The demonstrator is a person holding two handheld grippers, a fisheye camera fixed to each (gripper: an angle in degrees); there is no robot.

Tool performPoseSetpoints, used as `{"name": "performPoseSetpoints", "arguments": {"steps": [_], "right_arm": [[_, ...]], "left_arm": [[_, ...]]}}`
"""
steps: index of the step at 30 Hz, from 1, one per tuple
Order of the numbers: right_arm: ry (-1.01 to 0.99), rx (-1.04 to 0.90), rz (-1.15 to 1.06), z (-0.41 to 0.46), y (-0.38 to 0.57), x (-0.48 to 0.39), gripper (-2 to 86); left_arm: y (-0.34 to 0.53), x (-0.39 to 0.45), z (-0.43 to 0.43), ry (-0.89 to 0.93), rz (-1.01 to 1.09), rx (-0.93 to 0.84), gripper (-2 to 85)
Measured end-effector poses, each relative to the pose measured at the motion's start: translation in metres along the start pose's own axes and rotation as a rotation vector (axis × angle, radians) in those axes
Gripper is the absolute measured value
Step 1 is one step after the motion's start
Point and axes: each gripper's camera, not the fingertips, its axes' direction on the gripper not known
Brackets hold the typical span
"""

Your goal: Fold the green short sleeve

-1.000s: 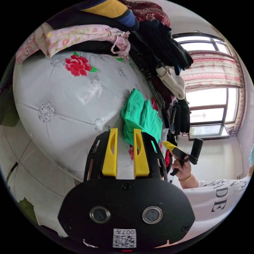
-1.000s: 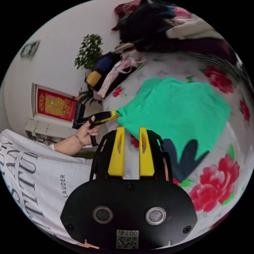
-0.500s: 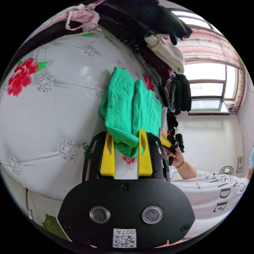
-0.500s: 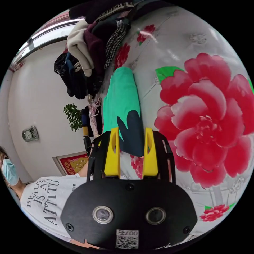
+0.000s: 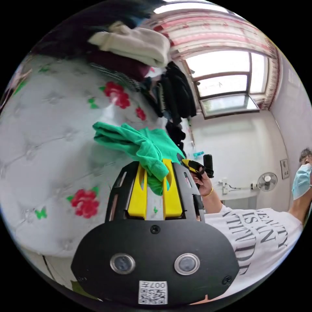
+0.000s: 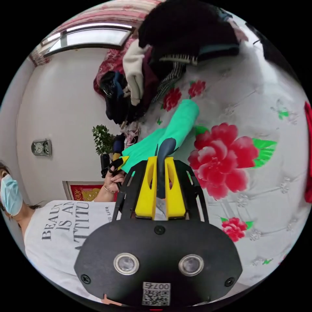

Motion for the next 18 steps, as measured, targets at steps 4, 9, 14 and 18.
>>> {"name": "performPoseSetpoints", "arguments": {"steps": [4, 9, 14, 18], "right_arm": [[0.099, 0.161, -0.073, -0.107, 0.024, -0.012, 2.2], [0.316, 0.381, -0.044, -0.224, 0.069, -0.012, 3.1], [0.614, 0.484, 0.236, -0.271, 0.103, 0.049, 4.4], [0.572, 0.469, 0.352, -0.236, 0.136, 0.103, 5.2]], "left_arm": [[-0.034, 0.080, 0.069, 0.084, 0.179, -0.058, 7.2], [-0.065, 0.196, 0.217, 0.170, 0.385, -0.197, 8.4], [-0.043, 0.213, 0.325, -0.004, 0.421, -0.402, 9.4], [0.020, 0.178, 0.325, -0.207, 0.467, -0.519, 10.0]]}}
